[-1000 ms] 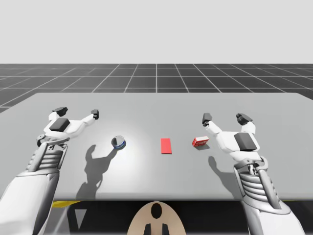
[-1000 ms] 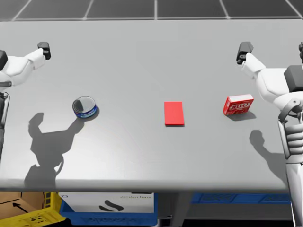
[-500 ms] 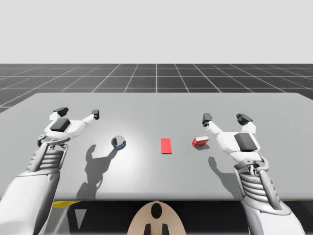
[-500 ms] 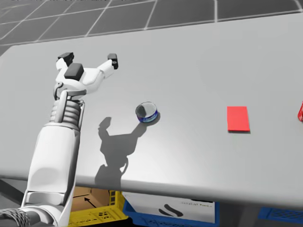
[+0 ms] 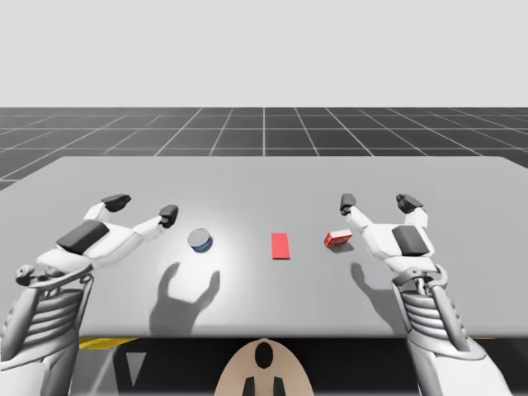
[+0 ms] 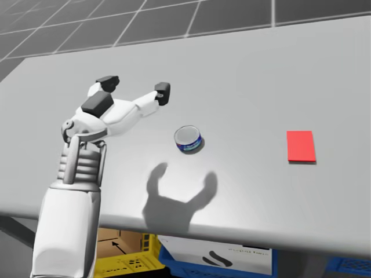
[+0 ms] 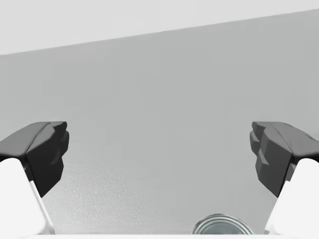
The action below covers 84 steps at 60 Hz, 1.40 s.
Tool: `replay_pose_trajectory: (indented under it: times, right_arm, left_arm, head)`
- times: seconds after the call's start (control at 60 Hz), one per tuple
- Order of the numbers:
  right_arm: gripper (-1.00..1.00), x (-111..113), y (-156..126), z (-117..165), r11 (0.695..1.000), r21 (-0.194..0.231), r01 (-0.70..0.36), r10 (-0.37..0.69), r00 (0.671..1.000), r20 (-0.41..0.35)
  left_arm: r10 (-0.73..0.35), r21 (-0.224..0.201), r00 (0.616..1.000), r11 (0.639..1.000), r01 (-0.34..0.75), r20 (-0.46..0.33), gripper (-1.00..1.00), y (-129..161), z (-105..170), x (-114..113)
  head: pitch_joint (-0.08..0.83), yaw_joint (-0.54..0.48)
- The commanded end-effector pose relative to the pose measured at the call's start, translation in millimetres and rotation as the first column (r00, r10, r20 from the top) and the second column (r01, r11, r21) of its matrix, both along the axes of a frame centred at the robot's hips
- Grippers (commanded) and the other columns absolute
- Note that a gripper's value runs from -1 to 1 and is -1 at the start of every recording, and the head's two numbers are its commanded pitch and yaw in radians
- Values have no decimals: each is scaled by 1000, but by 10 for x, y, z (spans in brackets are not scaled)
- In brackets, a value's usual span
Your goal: Look at the card. If it is red, pick the object on the left. If it is green, pick the object on the right.
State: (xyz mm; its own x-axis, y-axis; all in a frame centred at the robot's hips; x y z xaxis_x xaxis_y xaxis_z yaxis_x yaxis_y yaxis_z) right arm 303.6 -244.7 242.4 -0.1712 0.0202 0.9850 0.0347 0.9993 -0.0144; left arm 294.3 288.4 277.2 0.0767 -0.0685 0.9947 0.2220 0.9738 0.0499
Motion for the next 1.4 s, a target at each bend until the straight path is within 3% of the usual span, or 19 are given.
replay_pose_trajectory:
  times: [0.017, 0.1, 0.2, 0.317, 0.5, 0.75, 0.967, 1.4]
  right_arm:
    - [-1000, 5, 14, -35, 1000, 8, 1, -1, 1000, -7]
    - [-1000, 14, 6, -37, 1000, 9, 2, -2, 1000, -6]
    - [-1000, 17, 4, -37, 1000, 6, 2, -2, 1000, -4]
    - [-1000, 25, -3, -38, 1000, -5, 6, -6, 1000, 2]
    - [-1000, 30, -2, -44, 1000, -10, 4, -4, 1000, 2]
    - [-1000, 33, -1, -51, 1000, -14, 3, -3, 1000, -1]
    - [-1000, 35, 2, -52, 1000, -13, 3, -3, 1000, -2]
    - [-1000, 29, -2, -47, 1000, -14, 2, -2, 1000, 0]
  left_arm:
    - [-122, 34, 988, 992, 125, -95, -1000, -131, -131, -345]
    - [-136, 71, 980, 987, 147, -146, -1000, -120, -294, -409]
    - [-128, 84, 970, 985, 148, -208, -1000, -113, -563, -416]
    - [-107, 74, 957, 989, 131, -268, -1000, -86, -850, -373]
    - [-107, 77, 939, 987, 139, -327, -1000, -103, -1072, -228]
    - [-101, 74, 922, 988, 138, -374, -1000, -216, -1096, 64]
    - [-92, 99, 916, 985, 141, -391, -1000, -389, -1135, 299]
    - [-71, 147, 911, 979, 141, -407, -1000, -525, -1265, 477]
  head:
    - [673, 320]
    - [669, 320]
    - [665, 320]
    - [660, 318]
    - [655, 319]
    - [651, 313]
    - [652, 306]
    - [651, 302]
